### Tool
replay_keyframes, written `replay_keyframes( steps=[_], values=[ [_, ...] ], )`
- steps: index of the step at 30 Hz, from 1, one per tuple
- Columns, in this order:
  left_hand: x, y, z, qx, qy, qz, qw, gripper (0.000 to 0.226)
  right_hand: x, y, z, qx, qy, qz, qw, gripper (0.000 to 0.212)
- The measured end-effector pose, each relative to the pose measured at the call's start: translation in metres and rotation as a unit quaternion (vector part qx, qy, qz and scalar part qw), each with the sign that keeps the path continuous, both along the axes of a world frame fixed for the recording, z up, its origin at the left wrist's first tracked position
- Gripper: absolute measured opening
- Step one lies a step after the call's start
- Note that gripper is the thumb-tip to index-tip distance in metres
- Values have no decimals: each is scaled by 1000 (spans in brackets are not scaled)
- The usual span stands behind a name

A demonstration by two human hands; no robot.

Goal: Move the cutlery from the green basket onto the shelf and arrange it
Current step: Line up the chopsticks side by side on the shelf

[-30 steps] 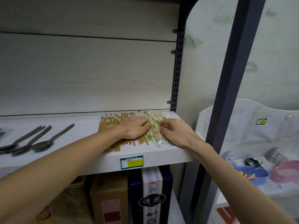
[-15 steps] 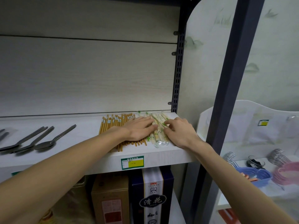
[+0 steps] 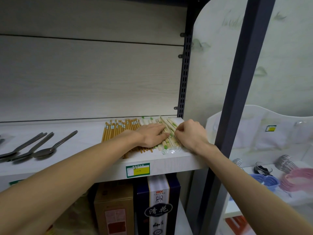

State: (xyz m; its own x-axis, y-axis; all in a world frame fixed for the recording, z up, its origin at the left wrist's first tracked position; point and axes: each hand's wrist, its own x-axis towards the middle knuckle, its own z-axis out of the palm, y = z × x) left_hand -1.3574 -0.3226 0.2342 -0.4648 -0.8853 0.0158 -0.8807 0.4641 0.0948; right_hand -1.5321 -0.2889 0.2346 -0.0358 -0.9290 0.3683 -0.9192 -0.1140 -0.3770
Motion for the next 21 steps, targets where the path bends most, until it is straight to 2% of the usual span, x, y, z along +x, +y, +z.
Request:
replay_keyframes(
  steps=[4,8,12,16,21],
  values=[
    [-2,-4,-1,3,-9,36,999,56,-1,-2,7,13,-25,-16,999,19],
    [7,-9,2,26,-5,11,1000,69,1,-9,9,35,-86,-20,995,19],
    [5,-5,3,12,15,-19,1000,66,-1,-14,8,42,-143,-28,989,17],
    [-5,-2,4,11,17,-33,999,70,-1,-14,-1,11,-148,-58,987,22],
    [-9,-7,0,26,-18,-32,999,73,-2,-15,-5,28,-178,-72,981,20]
  ],
)
